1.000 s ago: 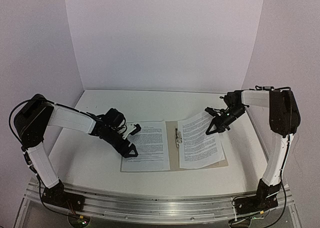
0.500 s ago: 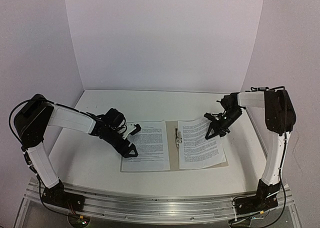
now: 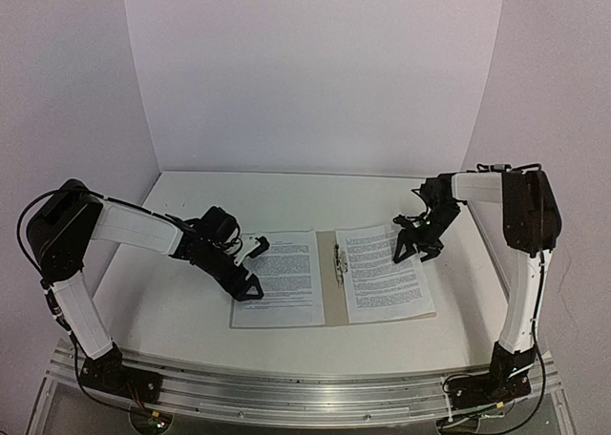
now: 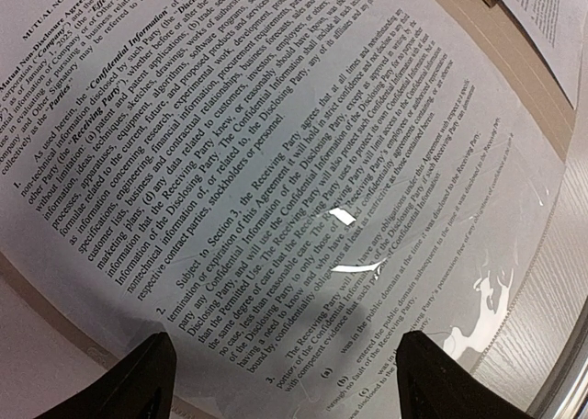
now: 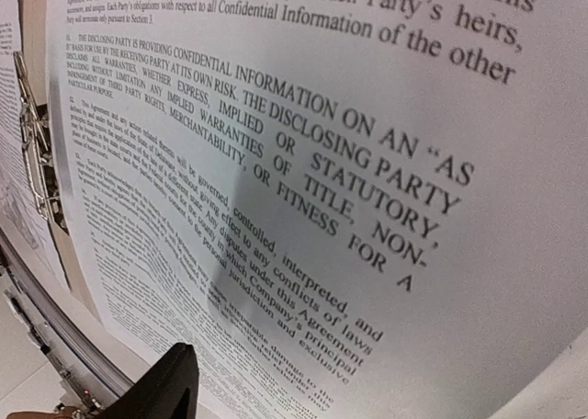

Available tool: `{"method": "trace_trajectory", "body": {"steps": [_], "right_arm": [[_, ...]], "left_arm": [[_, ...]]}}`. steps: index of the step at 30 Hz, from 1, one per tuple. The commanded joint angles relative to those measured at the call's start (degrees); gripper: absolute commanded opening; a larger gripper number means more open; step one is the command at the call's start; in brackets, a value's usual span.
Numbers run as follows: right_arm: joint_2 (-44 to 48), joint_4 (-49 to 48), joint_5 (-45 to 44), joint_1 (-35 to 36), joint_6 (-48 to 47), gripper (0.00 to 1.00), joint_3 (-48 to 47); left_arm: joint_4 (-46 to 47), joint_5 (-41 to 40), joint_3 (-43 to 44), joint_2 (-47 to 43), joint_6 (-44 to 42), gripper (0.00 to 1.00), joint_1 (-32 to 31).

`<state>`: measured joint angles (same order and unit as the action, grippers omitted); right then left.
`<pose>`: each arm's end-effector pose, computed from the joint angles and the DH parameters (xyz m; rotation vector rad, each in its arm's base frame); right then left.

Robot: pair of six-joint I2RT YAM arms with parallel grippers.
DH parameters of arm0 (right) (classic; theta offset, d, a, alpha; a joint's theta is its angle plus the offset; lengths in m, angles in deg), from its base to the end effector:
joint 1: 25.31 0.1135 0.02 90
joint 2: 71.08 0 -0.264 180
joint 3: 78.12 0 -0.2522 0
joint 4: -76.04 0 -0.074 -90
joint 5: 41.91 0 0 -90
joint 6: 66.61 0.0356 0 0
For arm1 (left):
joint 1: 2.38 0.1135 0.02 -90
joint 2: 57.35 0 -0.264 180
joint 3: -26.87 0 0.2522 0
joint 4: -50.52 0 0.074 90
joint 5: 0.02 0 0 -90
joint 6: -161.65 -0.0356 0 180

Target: Put the files into the folder

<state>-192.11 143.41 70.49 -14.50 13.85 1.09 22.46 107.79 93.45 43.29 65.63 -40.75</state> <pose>0.3876 0.0878 0.1457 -0.5504 2.9956 0.6037 0.2505 -0.2122 0.1363 1.1170 2.4599 -0.5929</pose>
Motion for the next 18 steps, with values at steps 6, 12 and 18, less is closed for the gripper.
{"method": "trace_trajectory", "body": {"steps": [6,12,18], "right_arm": [[-1.1,1.3,-7.6,0.8,4.6,0.74,-1.6],[-0.7,2.3,-10.4,0.9,6.0,0.85,-1.5],[-0.2,6.0,-15.2,0.9,7.4,0.86,-3.5]], "left_arm": [[-1.3,0.1,-0.8,-0.2,0.0,0.83,-0.1],[-1.3,0.1,-0.8,-0.2,0.0,0.83,0.0],[-1.3,0.0,-1.0,-0.5,0.0,0.83,0.0]]}}
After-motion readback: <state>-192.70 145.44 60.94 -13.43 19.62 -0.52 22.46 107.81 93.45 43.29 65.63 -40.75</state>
